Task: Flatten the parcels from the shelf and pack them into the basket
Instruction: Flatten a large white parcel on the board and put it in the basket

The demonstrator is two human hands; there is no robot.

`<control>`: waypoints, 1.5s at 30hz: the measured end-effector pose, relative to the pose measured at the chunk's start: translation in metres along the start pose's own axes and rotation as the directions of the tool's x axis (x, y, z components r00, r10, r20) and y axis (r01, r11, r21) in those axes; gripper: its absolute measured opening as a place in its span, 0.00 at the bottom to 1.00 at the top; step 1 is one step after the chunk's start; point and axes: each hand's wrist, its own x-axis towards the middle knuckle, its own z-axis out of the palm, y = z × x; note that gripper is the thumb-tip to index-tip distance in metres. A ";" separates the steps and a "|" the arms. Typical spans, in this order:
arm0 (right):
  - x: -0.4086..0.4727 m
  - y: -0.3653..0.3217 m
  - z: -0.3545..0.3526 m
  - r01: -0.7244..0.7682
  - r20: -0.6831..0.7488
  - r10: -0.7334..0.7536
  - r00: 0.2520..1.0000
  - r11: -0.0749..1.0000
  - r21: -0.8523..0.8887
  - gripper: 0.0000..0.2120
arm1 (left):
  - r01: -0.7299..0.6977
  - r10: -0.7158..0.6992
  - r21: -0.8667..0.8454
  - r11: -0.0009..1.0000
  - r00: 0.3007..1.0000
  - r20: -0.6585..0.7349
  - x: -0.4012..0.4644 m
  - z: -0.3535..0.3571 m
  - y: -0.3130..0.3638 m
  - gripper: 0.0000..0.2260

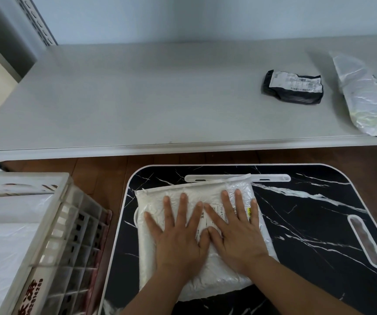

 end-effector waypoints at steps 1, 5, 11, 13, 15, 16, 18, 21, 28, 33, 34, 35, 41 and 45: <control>0.000 0.000 0.001 -0.001 0.003 0.001 1.000 1.000 0.001 0.25 | 0.001 -0.001 -0.001 1.000 1.000 0.002 0.000 0.001 0.000 0.27; 0.001 0.001 0.002 -0.004 0.021 0.004 1.000 1.000 -0.004 0.25 | 0.002 -0.002 0.001 1.000 1.000 0.014 0.000 0.002 0.000 0.26; 0.001 0.001 0.001 -0.011 0.051 0.010 0.999 1.000 0.001 0.25 | 0.005 -0.005 -0.008 1.000 1.000 0.029 0.001 0.006 -0.002 0.26; 0.001 0.001 0.001 -0.016 0.061 0.016 0.998 1.000 0.003 0.25 | 0.008 -0.008 -0.011 1.000 0.999 0.033 0.001 0.006 -0.001 0.26; 0.001 0.001 0.001 -0.017 0.067 0.017 0.998 1.000 0.006 0.25 | 0.011 -0.010 -0.014 1.000 0.999 0.037 0.001 0.007 -0.001 0.26; 0.001 0.001 0.001 -0.015 0.069 0.015 0.997 1.000 0.007 0.25 | 0.012 -0.012 -0.015 1.000 0.999 0.039 0.001 0.007 -0.002 0.26; 0.001 0.002 0.002 -0.011 0.076 0.010 0.997 1.000 0.009 0.25 | 0.016 -0.015 -0.021 1.000 0.999 0.040 0.002 0.008 -0.002 0.26; 0.001 0.002 0.002 -0.017 0.089 0.017 0.996 1.000 -0.003 0.25 | 0.015 -0.014 -0.035 0.999 0.999 0.039 0.001 0.008 -0.002 0.27; 0.002 0.000 -0.003 -0.012 0.155 0.013 0.988 1.000 -0.005 0.25 | 0.021 -0.019 -0.038 0.999 0.999 0.048 0.002 0.008 -0.002 0.28; 0.004 0.000 -0.011 -0.003 0.185 -0.009 0.983 0.998 0.062 0.27 | 0.026 -0.024 -0.040 0.999 0.998 0.054 0.002 0.010 -0.002 0.28; 0.006 0.000 -0.015 0.018 0.201 -0.036 0.979 0.996 0.091 0.27 | 0.029 -0.027 -0.039 0.999 0.998 0.060 0.003 0.011 -0.002 0.28; 0.010 -0.001 -0.020 0.051 0.222 -0.074 0.972 0.993 0.110 0.28 | 0.033 -0.031 -0.036 0.999 0.998 0.061 0.003 0.011 -0.002 0.28; 0.039 -0.006 -0.012 0.108 0.215 -0.117 0.969 0.993 0.057 0.27 | 0.029 -0.027 -0.021 0.999 0.998 0.061 0.004 0.013 -0.002 0.27; 0.045 -0.008 -0.017 0.100 0.288 -0.098 0.953 0.995 0.008 0.29 | 0.030 -0.027 -0.045 0.999 0.998 0.063 0.004 0.011 -0.001 0.27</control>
